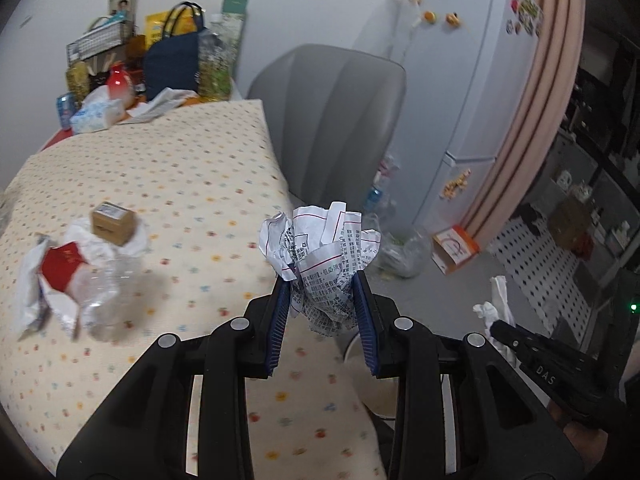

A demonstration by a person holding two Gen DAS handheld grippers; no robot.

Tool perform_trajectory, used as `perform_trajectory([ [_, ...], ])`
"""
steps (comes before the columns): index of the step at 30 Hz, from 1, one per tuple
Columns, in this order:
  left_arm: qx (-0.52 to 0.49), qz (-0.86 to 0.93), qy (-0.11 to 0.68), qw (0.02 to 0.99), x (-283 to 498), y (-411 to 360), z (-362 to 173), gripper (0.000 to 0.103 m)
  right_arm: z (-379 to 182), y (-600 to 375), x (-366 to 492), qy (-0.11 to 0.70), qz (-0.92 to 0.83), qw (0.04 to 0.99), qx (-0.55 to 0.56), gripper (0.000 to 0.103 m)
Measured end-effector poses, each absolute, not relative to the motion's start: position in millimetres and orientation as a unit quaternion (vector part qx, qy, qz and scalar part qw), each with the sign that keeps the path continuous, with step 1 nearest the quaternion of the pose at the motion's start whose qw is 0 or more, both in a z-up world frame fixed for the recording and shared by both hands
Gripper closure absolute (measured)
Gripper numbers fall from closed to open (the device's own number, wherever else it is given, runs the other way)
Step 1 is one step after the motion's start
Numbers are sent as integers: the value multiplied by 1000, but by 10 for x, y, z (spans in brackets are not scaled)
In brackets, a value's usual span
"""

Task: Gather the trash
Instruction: 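Carry tissue and paper to the bin and open both tools over it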

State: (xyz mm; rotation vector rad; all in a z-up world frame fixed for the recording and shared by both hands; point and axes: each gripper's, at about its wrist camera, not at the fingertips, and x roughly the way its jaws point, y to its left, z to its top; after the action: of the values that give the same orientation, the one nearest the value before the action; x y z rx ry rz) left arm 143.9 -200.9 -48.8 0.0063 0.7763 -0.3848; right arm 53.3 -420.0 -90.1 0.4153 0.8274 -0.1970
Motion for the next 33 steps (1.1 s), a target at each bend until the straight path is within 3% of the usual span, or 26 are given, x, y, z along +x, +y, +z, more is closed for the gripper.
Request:
perform_trajectory([
  [8,28,-213,421,881,1666,-2538,-833,71,-1493,-4596,700,436,-118,861,235,88],
  [9,30,-215,429,876,1689,-2596,-886,71,-1593,-4637,731,446,-124,854,236,84],
  [11,36,-219,440,870,1716,-2688,-964,71,-1764,-4723,758,459,-132,843,248,48],
  [16,51,-224,458,859,1751,-2874,-1110,71,-2005,-4939,697,473,-147,825,272,46],
  [24,67,-252,474,841,1728,-3215,-1199,71,-1896,-5309,386,448,-167,825,301,46],
  [28,71,-274,491,824,1679,-3437,-1298,70,-1751,-5470,211,432,-197,825,308,32],
  [31,73,-301,512,801,1661,-3591,-1390,57,-1633,-5550,116,420,-219,826,305,27],
  [33,74,-307,513,798,1644,-3656,-1390,25,-1551,-5577,81,414,-226,829,301,24],
])
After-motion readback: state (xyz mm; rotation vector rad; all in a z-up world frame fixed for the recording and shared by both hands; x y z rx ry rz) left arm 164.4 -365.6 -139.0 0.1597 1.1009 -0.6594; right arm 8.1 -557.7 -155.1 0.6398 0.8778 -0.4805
